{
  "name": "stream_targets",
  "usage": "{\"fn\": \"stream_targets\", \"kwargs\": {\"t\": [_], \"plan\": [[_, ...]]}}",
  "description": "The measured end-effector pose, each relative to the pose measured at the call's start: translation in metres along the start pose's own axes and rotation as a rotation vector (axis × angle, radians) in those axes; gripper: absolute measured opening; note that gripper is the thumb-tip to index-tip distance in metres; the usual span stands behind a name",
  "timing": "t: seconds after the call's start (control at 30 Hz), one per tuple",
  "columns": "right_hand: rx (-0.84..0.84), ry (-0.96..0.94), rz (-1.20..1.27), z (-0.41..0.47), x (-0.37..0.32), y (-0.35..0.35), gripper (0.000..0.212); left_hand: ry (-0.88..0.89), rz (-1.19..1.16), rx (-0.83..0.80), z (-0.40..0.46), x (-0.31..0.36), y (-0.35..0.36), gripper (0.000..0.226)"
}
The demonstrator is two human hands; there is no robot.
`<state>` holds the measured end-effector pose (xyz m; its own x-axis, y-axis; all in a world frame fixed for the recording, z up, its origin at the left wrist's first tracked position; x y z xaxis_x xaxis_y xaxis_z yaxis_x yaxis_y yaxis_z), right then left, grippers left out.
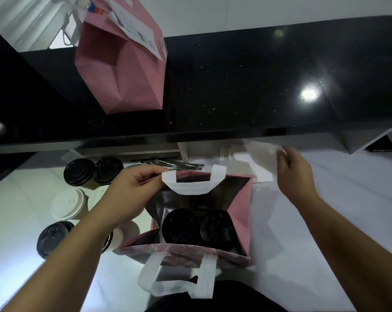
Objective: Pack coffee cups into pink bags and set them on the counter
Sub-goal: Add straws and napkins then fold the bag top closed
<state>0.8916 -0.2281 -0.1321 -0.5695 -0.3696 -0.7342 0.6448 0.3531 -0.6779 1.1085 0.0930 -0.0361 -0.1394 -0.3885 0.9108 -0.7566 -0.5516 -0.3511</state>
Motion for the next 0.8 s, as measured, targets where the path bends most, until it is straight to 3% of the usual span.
{"fn": "stream_targets", "kwargs": {"t": [0.27, 0.43, 0.53, 0.7, 0.8], "plan": [[0.022, -0.147, 0.262, -0.074, -0.104, -0.081, 0.014, 0.021, -0.032, 0.044, 0.005, 0.0, 0.002, 0.023], [-0.064, -0.285, 0.356, -0.112, -0.175, -0.112, 0.016, 0.071, 0.148, 0.061, 0.01, 0.001, -0.001, 0.022], [-0.255, -0.394, 0.196, -0.128, -0.207, -0.098, 0.015, 0.062, 0.179, 0.07, 0.013, -0.001, -0.002, 0.019], [-0.476, -0.584, -0.437, -0.143, -0.233, -0.027, 0.029, 0.09, 0.182, 0.068, 0.019, 0.004, -0.002, 0.019], [-0.664, -0.641, -0.667, -0.152, -0.23, 0.03, 0.035, 0.086, 0.17, 0.078, 0.021, 0.006, 0.0, 0.018]]}}
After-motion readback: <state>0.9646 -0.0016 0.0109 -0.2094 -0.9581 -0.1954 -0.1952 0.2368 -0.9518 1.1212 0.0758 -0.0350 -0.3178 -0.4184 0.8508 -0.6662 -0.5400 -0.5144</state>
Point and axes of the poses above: each hand's wrist, its own z-axis towards the middle knuckle, its own y-axis out of the palm, x = y × z, the point moved 8 cm from there along z, towards the middle knuckle, and after that the axes turned 1 degree about -y, right-handed, at the moved point
